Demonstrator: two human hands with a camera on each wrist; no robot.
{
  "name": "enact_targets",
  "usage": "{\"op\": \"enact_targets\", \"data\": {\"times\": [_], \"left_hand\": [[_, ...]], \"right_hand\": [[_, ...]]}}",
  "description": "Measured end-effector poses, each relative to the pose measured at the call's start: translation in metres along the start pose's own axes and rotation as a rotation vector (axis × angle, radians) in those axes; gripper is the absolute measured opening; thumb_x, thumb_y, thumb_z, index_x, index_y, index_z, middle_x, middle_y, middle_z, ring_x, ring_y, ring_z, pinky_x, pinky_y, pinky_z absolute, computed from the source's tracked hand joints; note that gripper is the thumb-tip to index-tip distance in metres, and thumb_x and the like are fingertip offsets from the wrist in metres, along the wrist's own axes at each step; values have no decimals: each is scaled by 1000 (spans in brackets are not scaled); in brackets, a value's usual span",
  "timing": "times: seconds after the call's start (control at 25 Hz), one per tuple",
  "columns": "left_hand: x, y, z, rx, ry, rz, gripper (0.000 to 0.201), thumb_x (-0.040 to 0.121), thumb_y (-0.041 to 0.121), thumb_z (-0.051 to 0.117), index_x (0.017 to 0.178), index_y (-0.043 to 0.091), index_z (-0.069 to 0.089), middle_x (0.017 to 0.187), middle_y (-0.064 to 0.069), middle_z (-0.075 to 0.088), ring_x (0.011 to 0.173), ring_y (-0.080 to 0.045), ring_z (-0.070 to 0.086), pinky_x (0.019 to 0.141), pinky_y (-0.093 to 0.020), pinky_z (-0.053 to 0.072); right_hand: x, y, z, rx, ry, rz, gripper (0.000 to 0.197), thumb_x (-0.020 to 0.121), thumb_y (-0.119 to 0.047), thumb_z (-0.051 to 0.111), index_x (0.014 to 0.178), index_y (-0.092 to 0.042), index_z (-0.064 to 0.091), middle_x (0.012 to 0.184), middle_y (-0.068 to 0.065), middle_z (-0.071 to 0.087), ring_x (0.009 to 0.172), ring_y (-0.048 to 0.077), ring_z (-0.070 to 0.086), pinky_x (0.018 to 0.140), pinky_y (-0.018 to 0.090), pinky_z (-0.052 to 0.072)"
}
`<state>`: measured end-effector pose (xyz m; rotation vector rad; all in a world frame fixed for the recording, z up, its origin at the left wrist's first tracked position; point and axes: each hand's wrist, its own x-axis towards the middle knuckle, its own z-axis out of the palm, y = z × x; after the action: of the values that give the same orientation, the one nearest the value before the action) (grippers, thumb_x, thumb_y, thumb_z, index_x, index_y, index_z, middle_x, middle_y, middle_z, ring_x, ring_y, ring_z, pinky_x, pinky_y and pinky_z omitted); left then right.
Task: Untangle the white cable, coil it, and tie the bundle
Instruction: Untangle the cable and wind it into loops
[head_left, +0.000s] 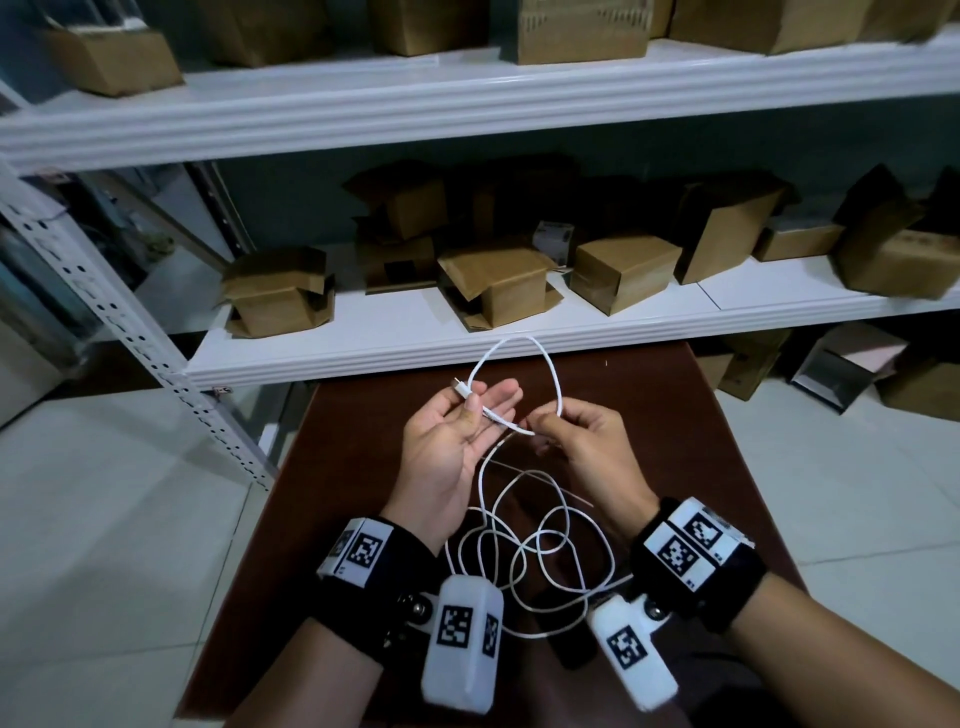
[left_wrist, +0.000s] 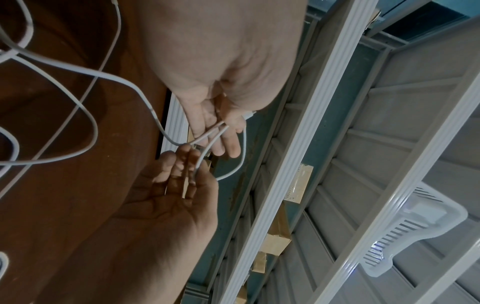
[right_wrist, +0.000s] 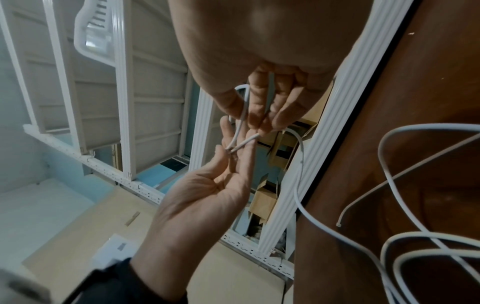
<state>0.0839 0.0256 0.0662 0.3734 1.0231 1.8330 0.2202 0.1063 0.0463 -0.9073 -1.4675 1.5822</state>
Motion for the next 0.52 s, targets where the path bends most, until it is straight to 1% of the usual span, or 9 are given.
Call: {"op": "enact_targets", "data": {"times": [0.08,0.16,0.2,0.24,0.28,0.32,0.36,0.44,0.52], "left_hand": [[1,-1,-2,6,-6,6,13,108,-3,44,113,-2,56,115,-28,75,116,-39,73,111,-51,50],[0,-1,-2,-2,-9,8,13,108,-3,44,115,-3,55,116,-28,75,115,-39,73,108,-50,52],[0,0,-2,-6,-12,12,14,108,-3,44,116,-3,55,116,-28,75,115,-40,73,106,-49,54],[0,1,-2,-6,-15,17,14,108,-3,44,118,-3,55,117,-28,75,115,-40,73,104,-48,55],[0,2,-3,-3,-16,21,15,108,-4,45,119,-4,55,117,-28,75,116,-40,73,104,-47,56],[1,4,-4,-1,-15,26,16,107,-4,45,119,-4,55,118,-28,75,116,-39,73,104,-47,56],[1,5,-5,-3,-10,34,16,107,-5,45,120,-4,55,118,-27,75,116,-39,73,104,-47,56],[2,10,-6,-22,-3,51,17,106,-5,45,120,-4,55,115,-24,76,115,-38,74,100,-45,59],[1,12,-6,-39,-2,66,17,108,-1,44,121,-4,56,112,-21,77,113,-36,75,95,-41,62]], "right_hand": [[-1,3,0,-84,2,-20,7,86,-4,69,83,-7,75,78,11,70,71,19,57,73,36,49],[0,6,-1,-115,-20,-12,10,82,-15,72,92,-17,76,88,9,76,78,20,65,81,43,56],[1,7,-1,-113,-47,1,14,82,-19,72,95,-19,77,93,8,78,84,20,68,88,45,56],[1,7,-1,-102,-83,16,15,83,-19,72,96,-17,78,95,9,79,88,21,71,94,47,55],[2,6,-1,-76,-117,31,13,87,-16,71,97,-11,78,95,13,79,90,23,72,96,47,54],[1,4,0,-39,-151,48,11,92,-11,70,97,-4,77,92,18,79,87,26,72,94,45,54],[0,2,0,-10,-185,58,11,95,-8,69,97,0,75,87,21,77,81,27,71,89,42,55],[-3,-2,1,-3,-240,38,15,98,-13,69,94,1,74,75,20,73,70,25,64,78,33,50],[-3,-1,2,-16,-278,8,21,98,-23,70,91,-3,74,67,17,68,66,27,53,72,31,42]]}}
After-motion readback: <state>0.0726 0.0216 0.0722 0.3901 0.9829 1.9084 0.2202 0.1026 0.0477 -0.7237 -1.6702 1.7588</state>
